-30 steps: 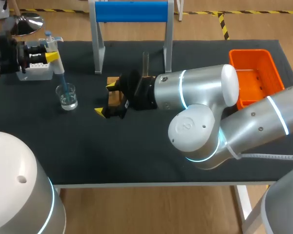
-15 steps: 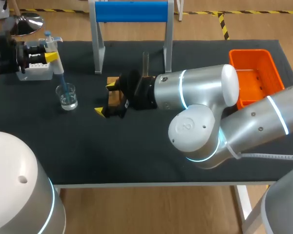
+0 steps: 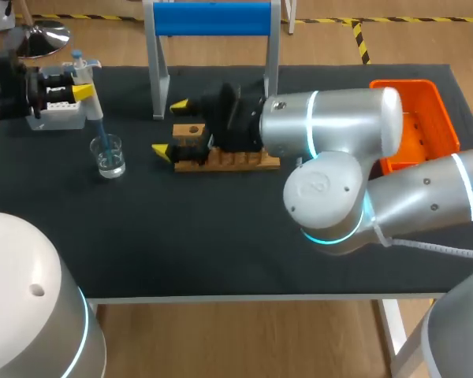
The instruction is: Invert the test tube, pick up the pipette, mount the tip to pipette, aspirate from beaker and dispense into the tube, eject the tip, return the pipette, and cap with the stopper.
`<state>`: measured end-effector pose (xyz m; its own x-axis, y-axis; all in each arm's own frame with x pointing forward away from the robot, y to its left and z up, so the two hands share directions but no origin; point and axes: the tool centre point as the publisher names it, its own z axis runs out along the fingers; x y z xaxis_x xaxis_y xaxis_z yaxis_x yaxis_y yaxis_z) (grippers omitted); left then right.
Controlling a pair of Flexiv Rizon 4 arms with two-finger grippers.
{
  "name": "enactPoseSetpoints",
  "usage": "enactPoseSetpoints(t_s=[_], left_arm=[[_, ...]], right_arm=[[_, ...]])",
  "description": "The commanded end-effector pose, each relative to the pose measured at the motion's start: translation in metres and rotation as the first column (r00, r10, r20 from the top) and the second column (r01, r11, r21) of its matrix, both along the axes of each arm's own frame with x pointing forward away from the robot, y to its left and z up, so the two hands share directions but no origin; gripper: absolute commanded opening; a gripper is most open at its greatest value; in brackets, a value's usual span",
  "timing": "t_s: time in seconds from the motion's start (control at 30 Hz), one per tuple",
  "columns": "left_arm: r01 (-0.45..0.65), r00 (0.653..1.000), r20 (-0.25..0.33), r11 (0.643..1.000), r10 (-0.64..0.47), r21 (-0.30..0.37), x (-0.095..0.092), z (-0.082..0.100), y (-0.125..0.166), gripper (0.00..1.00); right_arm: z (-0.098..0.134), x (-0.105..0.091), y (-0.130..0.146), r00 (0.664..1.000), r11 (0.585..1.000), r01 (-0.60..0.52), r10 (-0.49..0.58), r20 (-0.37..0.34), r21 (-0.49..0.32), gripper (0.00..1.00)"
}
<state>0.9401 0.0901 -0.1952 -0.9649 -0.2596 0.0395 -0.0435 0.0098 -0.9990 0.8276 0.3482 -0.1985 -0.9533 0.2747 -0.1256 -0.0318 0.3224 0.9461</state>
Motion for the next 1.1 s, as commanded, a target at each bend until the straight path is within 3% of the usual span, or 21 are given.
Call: enactPoseSetpoints(t_s=[0.03,0.43,0.83,0.87,0.93,0.97,1.03,1.1], left_arm=[[0.004,1.0,0.002,1.0,-0.004,-0.002,0.001,-0.001,0.001,0.0],[0.004,1.0,0.002,1.0,-0.004,-0.002,0.001,-0.001,0.001,0.0],[0.004,1.0,0.002,1.0,-0.004,-0.002,0.001,-0.001,0.001,0.0],[0.004,1.0,0.002,1.0,-0.004,-0.002,0.001,-0.001,0.001,0.0],[0.004,1.0,0.002,1.0,-0.004,-0.002,0.001,-0.001,0.001,0.0],[0.004,1.0,0.002,1.0,-0.004,-0.002,0.001,-0.001,0.001,0.0],[0.004,1.0,0.002,1.0,-0.004,-0.002,0.001,-0.001,0.001,0.0],[0.004,1.0,0.002,1.0,-0.004,-0.002,0.001,-0.001,0.001,0.0]], right_arm=[[0.02,0.011,-0.014,0.985,0.985,-0.168,0.169,-0.03,0.028,1.0],[0.063,0.03,0.009,0.928,0.924,-0.366,0.371,-0.025,0.11,1.0],[0.092,0.046,0.04,0.899,0.885,-0.434,0.438,0.017,0.169,1.0],[0.094,0.047,0.042,0.896,0.882,-0.44,0.443,0.023,0.168,0.96],[0.097,0.049,0.046,0.894,0.878,-0.445,0.448,0.026,0.173,0.73],[0.099,0.05,0.048,0.893,0.878,-0.447,0.449,0.028,0.173,0.51],[0.101,0.053,0.052,0.891,0.875,-0.45,0.453,0.029,0.176,0.34],[0.103,0.056,0.056,0.89,0.872,-0.448,0.455,0.01,0.196,0.1]])
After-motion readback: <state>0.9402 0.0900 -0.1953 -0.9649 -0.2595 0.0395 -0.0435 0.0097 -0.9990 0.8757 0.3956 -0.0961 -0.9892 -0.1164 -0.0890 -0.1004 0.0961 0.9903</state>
